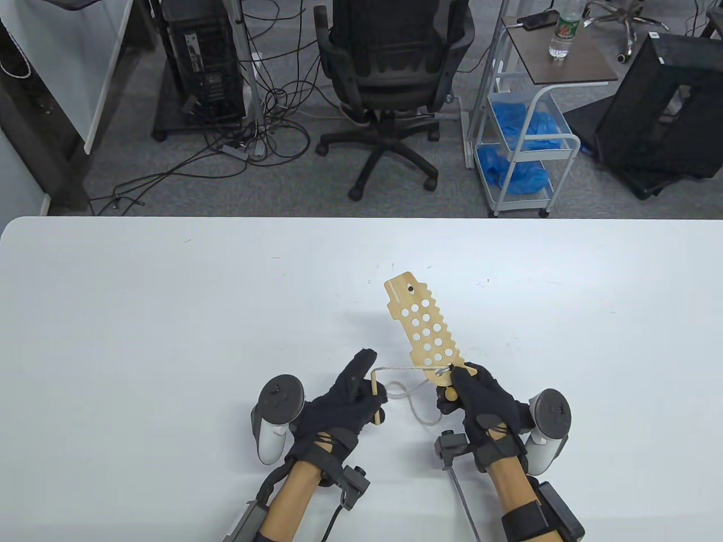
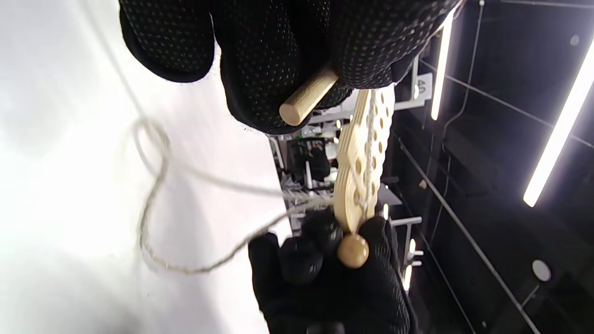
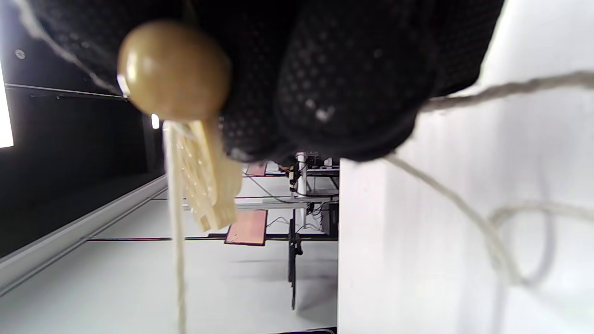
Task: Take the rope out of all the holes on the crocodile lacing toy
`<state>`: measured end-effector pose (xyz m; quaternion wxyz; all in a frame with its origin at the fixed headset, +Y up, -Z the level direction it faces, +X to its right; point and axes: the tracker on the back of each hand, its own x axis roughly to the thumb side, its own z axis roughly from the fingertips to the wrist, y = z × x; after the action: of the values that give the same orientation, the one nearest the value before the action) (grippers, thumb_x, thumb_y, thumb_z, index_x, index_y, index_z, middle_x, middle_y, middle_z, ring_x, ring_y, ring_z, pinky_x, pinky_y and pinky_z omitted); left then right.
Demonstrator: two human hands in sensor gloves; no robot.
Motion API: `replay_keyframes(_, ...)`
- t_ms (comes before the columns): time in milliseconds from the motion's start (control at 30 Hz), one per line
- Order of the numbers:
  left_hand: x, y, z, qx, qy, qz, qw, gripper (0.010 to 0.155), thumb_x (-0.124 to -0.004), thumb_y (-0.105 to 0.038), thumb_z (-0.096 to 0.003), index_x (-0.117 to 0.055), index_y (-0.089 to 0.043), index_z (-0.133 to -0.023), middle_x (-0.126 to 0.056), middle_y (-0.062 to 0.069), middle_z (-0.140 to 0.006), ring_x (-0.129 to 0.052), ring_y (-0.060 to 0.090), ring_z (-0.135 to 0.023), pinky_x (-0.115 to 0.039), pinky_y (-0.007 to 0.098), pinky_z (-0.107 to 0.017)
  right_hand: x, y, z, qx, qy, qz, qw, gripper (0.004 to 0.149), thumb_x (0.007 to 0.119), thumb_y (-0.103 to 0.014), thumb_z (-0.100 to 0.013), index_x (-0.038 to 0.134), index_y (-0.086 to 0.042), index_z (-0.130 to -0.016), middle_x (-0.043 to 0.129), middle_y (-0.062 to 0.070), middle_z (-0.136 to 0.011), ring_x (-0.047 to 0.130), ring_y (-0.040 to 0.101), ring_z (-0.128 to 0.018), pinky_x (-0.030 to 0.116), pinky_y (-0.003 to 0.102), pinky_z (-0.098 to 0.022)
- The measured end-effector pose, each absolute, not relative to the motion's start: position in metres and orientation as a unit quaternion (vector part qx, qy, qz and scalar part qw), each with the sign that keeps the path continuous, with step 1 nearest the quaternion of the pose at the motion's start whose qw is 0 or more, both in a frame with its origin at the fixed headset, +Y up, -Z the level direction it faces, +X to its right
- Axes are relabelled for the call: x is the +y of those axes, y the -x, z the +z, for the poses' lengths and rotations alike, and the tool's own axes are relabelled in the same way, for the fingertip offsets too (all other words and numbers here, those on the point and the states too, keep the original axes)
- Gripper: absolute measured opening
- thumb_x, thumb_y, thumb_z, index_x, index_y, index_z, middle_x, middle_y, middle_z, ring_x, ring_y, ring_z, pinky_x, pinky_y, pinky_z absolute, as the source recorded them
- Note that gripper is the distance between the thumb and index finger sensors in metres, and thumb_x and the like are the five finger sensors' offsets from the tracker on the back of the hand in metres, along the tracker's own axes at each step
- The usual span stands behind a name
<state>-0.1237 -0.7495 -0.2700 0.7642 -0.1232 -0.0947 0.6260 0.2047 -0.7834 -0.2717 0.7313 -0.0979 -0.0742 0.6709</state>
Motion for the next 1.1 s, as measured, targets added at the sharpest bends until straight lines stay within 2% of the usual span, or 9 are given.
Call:
replay_keyframes(300,-0.754,0.159,-0.275,-0.007,0.029,0.617,0.787,0.054,-0.081,-0.031,-0.0512,-0.065,-0.045,-0.101,-0.093,-0.010,-0.089,-0.099,0.014,-0.070,-0.080,0.048,-0.061,-0.786,-0.214,-0.272,-0.074,0.133,0.676,0.721,0.042,0.086,-0.037,-0.039,0.087,-0.007,-0.069,0.101,0.018,-0.048,0.100,0.028,-0.028,0.078,0.059,-0.045)
replay_keyframes(533,-0.764,0.193,-0.278,0.076,-0.005,0.624,0.778,0.048,-0.081,-0.033,-0.0510,-0.070,-0.043,-0.097,-0.097,-0.012,-0.089,-0.099,0.014,-0.073,-0.080,0.048,-0.062,-0.786,-0.222,-0.271,-0.078,0.164,0.673,0.717,0.043,0.085,-0.037,-0.040,0.087,-0.007,-0.069,0.101,0.018,-0.048,0.100,0.028,-0.028,0.078,0.059,-0.045)
replay_keyframes(567,-0.766,0.199,-0.279,0.087,-0.007,0.628,0.774,0.048,-0.080,-0.034,-0.0511,-0.071,-0.043,-0.097,-0.097,-0.012,-0.089,-0.099,0.014,-0.073,-0.080,0.048,-0.062,-0.787,-0.223,-0.271,-0.078,0.168,0.670,0.719,0.043,0.084,-0.037,-0.040,0.087,-0.006,-0.070,0.100,0.018,-0.048,0.100,0.028,-0.028,0.078,0.059,-0.045)
replay_keyframes(600,-0.767,0.203,-0.279,0.094,-0.009,0.631,0.770,0.046,-0.077,-0.040,-0.0517,-0.071,-0.042,-0.097,-0.097,-0.012,-0.089,-0.098,0.014,-0.073,-0.080,0.048,-0.062,-0.787,-0.225,-0.271,-0.077,0.170,0.668,0.721,0.043,0.084,-0.037,-0.040,0.086,-0.006,-0.070,0.100,0.018,-0.048,0.100,0.028,-0.028,0.078,0.059,-0.045)
replay_keyframes(633,-0.770,0.207,-0.279,0.104,-0.011,0.634,0.766,0.046,-0.077,-0.040,-0.0517,-0.071,-0.042,-0.097,-0.097,-0.012,-0.089,-0.098,0.014,-0.073,-0.079,0.048,-0.062,-0.787,-0.227,-0.271,-0.077,0.174,0.664,0.723,0.043,0.083,-0.037,-0.040,0.086,-0.006,-0.070,0.100,0.018,-0.048,0.100,0.028,-0.028,0.078,0.059,-0.045)
replay_keyframes(667,-0.772,0.212,-0.280,0.114,-0.012,0.637,0.762,0.047,-0.080,-0.033,-0.0514,-0.071,-0.042,-0.097,-0.096,-0.011,-0.090,-0.098,0.014,-0.073,-0.079,0.048,-0.062,-0.787,-0.229,-0.270,-0.077,0.180,0.660,0.726,0.043,0.082,-0.037,-0.041,0.085,-0.006,-0.071,0.100,0.018,-0.049,0.100,0.027,-0.029,0.078,0.059,-0.046)
replay_keyframes(700,-0.773,0.214,-0.280,0.120,-0.013,0.639,0.759,0.045,-0.076,-0.040,-0.0520,-0.071,-0.042,-0.097,-0.096,-0.011,-0.090,-0.098,0.014,-0.073,-0.079,0.048,-0.062,-0.787,-0.231,-0.270,-0.078,0.184,0.656,0.728,0.044,0.082,-0.037,-0.041,0.085,-0.005,-0.071,0.100,0.018,-0.049,0.100,0.027,-0.029,0.078,0.059,-0.046)
replay_keyframes(800,-0.776,0.225,-0.280,0.138,-0.015,0.651,0.746,0.045,-0.076,-0.040,-0.0524,-0.070,-0.042,-0.097,-0.095,-0.011,-0.090,-0.097,0.014,-0.073,-0.079,0.048,-0.062,-0.788,-0.239,-0.270,-0.081,0.203,0.643,0.734,0.044,0.082,-0.037,-0.041,0.084,-0.005,-0.071,0.099,0.017,-0.049,0.100,0.027,-0.029,0.078,0.059,-0.046)
replay_keyframes(1100,-0.789,0.258,-0.277,0.178,-0.035,0.733,0.655,0.045,-0.074,-0.041,-0.0540,-0.067,-0.042,-0.099,-0.092,-0.011,-0.092,-0.095,0.012,-0.075,-0.078,0.046,-0.063,-0.797,-0.263,-0.266,-0.083,0.257,0.570,0.776,0.044,0.081,-0.037,-0.042,0.082,-0.006,-0.073,0.098,0.017,-0.052,0.099,0.027,-0.032,0.077,0.058,-0.048)
